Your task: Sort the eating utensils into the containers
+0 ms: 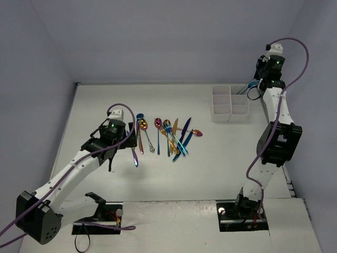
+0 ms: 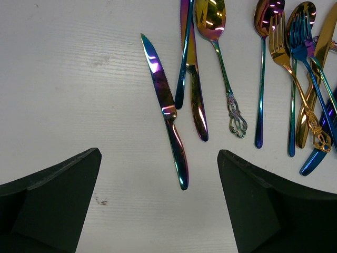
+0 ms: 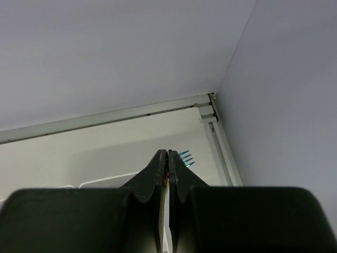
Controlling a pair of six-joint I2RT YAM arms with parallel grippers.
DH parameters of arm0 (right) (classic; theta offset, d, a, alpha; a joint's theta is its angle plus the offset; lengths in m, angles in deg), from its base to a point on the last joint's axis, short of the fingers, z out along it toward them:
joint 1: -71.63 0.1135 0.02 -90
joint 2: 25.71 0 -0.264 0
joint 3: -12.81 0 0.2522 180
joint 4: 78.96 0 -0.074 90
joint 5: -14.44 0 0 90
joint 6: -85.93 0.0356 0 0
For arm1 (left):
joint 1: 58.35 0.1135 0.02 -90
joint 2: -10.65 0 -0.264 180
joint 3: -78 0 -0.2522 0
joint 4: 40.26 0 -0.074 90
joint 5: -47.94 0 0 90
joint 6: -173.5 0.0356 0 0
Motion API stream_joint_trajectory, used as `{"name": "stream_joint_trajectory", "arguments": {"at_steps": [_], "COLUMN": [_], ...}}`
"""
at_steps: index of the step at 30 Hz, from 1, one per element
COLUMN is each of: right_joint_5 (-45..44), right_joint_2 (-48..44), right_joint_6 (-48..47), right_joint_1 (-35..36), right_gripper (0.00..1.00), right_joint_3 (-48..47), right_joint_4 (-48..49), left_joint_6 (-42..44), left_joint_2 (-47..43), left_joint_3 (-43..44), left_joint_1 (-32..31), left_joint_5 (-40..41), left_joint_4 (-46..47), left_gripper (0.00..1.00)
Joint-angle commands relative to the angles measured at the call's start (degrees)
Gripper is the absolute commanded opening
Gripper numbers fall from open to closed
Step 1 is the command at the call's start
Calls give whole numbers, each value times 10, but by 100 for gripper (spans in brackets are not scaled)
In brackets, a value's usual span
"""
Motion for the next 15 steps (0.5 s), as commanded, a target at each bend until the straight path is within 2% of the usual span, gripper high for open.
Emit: {"name": "stream_joint_trajectory", "arguments": {"at_steps": [1, 4, 6, 11, 15], "right_joint_5": [35, 50, 56, 61, 62], "right_joint_2": [-3, 7, 9, -5, -49], "right_joint_6": [16, 23, 26, 29, 29], "right_joint_1": [-3, -3, -3, -3, -2], "right_gripper": [0, 0, 4, 50, 68], "right_joint_3": [-34, -32, -27, -4, 19], "right_joint_4": [65, 65, 65, 64, 64], "left_joint_6": [-14, -23, -32, -48, -65], "left_joint_2": [-7, -8, -6, 0, 13], "left_joint_3": [9, 3, -2, -3, 2], "left_joint_1": [4, 4, 4, 4, 4], "left_joint_5": [0, -7, -14, -19, -23], "left_joint_4": [13, 15, 17, 20, 23], "left_gripper": [91, 91, 91, 91, 91]}}
